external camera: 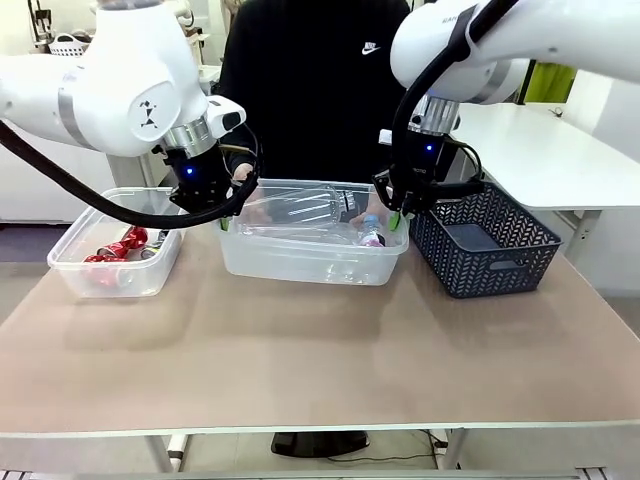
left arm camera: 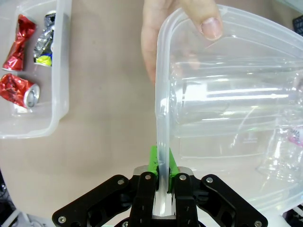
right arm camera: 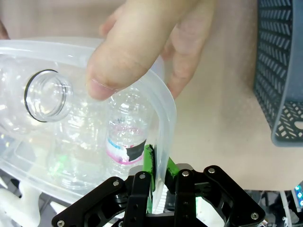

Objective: Sort the waste into each basket.
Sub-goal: Release the Organizing box you were holding.

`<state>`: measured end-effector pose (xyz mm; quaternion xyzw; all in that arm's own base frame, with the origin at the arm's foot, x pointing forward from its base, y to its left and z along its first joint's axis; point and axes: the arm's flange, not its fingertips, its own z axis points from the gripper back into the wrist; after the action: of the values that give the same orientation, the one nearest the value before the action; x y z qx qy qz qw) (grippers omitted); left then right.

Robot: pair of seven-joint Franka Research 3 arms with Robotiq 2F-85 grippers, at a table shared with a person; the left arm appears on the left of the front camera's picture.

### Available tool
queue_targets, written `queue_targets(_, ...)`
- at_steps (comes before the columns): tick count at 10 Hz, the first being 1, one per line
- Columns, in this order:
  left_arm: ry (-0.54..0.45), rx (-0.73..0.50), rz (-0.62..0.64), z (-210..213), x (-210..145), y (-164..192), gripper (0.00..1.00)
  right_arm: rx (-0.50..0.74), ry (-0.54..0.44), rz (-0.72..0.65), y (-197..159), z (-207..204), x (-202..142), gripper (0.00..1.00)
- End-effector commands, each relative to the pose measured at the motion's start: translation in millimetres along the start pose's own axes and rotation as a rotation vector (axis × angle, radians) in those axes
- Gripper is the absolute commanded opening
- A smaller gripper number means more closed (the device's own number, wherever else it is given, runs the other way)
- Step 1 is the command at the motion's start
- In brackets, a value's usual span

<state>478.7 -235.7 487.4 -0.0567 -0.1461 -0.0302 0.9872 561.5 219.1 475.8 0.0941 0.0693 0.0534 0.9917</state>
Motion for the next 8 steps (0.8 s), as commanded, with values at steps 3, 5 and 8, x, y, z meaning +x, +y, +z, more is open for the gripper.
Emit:
queue_targets(3,-0.001,0.002,-0.011,-1,-3,1,0.06,0.010,-0.013,0.015,8,5,-6,0.05)
queue_targets(5,-0.001,0.002,-0.011,-1,-3,1,0.06,0.000,-0.001,0.001,0,0,0,0.05)
queue_targets(8,-0.053,0.012,-0.001,13,-3,-2,0.82,0.037,-0.124,-0.034,-10,27,-20,1.00)
